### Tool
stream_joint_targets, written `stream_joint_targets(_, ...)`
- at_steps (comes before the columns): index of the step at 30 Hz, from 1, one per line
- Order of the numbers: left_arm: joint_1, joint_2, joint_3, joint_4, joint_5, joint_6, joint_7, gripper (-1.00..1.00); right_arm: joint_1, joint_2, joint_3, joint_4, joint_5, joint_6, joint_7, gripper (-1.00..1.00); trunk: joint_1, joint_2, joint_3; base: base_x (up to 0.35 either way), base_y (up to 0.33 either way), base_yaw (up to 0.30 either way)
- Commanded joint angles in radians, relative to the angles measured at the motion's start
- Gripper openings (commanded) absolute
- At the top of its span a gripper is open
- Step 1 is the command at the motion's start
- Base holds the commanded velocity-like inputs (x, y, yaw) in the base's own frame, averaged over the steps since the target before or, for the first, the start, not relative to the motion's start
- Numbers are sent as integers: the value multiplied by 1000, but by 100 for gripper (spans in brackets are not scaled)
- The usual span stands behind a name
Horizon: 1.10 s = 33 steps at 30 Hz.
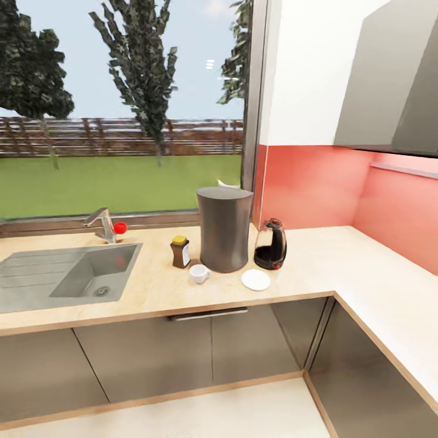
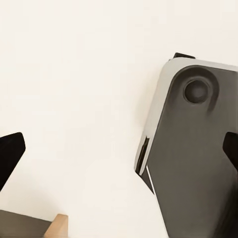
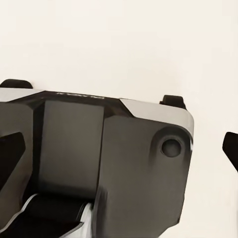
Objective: Set up a coffee station on the kitchen countertop: keep the coffee maker on the countertop, move the bottle of coffee from the kitchen shelf to the counter next to the coffee maker, place a paper coffee filter on top of the coffee maker, put the saucer next to the coffee maker with the coffee cup on the saucer, and place the electric kettle next to the coffee maker.
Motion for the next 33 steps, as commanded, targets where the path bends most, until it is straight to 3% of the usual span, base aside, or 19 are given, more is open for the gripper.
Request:
stream_joint_targets(1, -1, 0, 0, 1, 10, -4, -1, 100, 0, 0, 8, -2, -10, 5, 2, 100, 1, -2, -3, 0, 0, 281)
stream_joint_targets(25, -1, -1, 3, 0, 11, -5, -2, 100, 2, 0, 7, -5, -17, 2, -4, 100, 1, -2, -16, 0, 0, 265)
stream_joint_targets(33, -1, -23, -5, -1, 5, -4, -6, 100, 2, -1, 7, -9, -16, 3, -1, 100, 1, -2, -18, 0, 0, 64)
